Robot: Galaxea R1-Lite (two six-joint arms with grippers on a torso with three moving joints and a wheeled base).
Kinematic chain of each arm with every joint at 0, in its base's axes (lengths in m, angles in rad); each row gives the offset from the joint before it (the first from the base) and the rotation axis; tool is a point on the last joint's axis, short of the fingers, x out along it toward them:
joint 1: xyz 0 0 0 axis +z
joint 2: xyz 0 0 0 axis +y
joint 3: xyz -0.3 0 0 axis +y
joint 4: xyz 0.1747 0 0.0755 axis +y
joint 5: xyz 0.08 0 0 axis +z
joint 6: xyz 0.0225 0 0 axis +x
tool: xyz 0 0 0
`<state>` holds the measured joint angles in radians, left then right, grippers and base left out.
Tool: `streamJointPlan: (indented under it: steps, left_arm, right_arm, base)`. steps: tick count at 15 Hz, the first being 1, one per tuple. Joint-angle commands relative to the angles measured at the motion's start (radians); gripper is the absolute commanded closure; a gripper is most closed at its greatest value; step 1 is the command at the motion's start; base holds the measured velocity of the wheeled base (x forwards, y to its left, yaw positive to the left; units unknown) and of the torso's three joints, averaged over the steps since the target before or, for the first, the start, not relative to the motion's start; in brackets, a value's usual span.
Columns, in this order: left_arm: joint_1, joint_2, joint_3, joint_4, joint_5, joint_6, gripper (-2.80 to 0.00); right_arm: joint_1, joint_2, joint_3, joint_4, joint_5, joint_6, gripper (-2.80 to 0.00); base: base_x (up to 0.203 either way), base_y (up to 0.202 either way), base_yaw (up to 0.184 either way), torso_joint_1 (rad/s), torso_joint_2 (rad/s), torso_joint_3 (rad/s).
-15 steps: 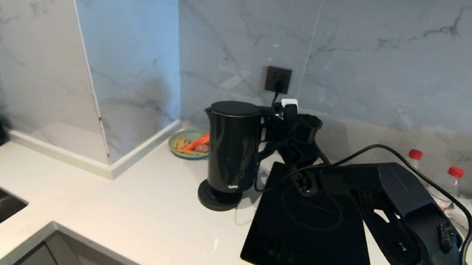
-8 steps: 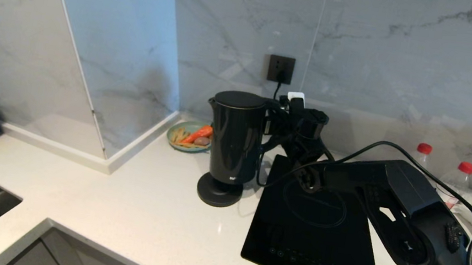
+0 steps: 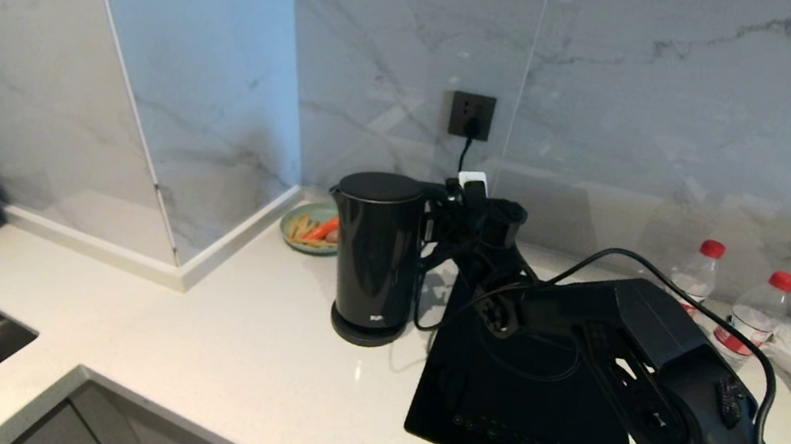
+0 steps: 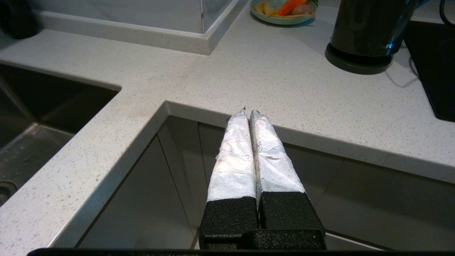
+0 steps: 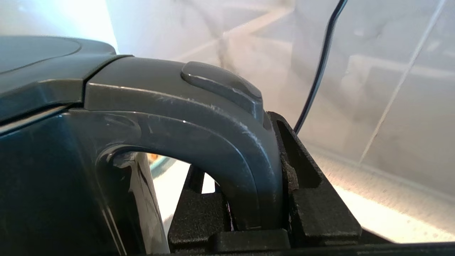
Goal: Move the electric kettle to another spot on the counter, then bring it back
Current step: Place it on the power base
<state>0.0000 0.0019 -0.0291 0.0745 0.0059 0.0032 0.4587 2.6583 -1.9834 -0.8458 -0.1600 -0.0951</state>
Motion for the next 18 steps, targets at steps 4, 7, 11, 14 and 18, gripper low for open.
streamJointPlan:
  steps: [4, 7, 11, 14, 18]
  left_arm:
    - [0.0, 0.0, 0.0, 0.001, 0.0, 0.0, 0.0]
    - [0.0, 0.0, 0.0, 0.001, 0.0, 0.0, 0.0]
    - [0.0, 0.0, 0.0, 0.001, 0.0, 0.0, 0.0]
    - [0.0, 0.0, 0.0, 0.001, 0.0, 0.0, 0.0]
    - [0.0, 0.0, 0.0, 0.001, 0.0, 0.001, 0.0]
  right_arm:
    - [0.0, 0.033, 0.0, 0.013, 0.004, 0.002, 0.0]
    - [0.001, 0.041, 0.0, 0.017, 0.005, 0.002, 0.0]
    - [0.022, 0.071, 0.002, 0.001, 0.005, -0.023, 0.0]
    - [0.024, 0.083, 0.002, -0.033, 0.001, -0.065, 0.0]
    - [0.022, 0.084, 0.002, -0.045, -0.001, -0.081, 0.0]
  base:
    - [0.0, 0.0, 0.0, 0.0, 0.0, 0.0]
    - [0.0, 0.0, 0.0, 0.0, 0.0, 0.0]
    - [0.0, 0.0, 0.0, 0.0, 0.0, 0.0]
    - [0.0, 0.0, 0.0, 0.0, 0.0, 0.0]
    - [0.0, 0.0, 0.0, 0.0, 0.0, 0.0]
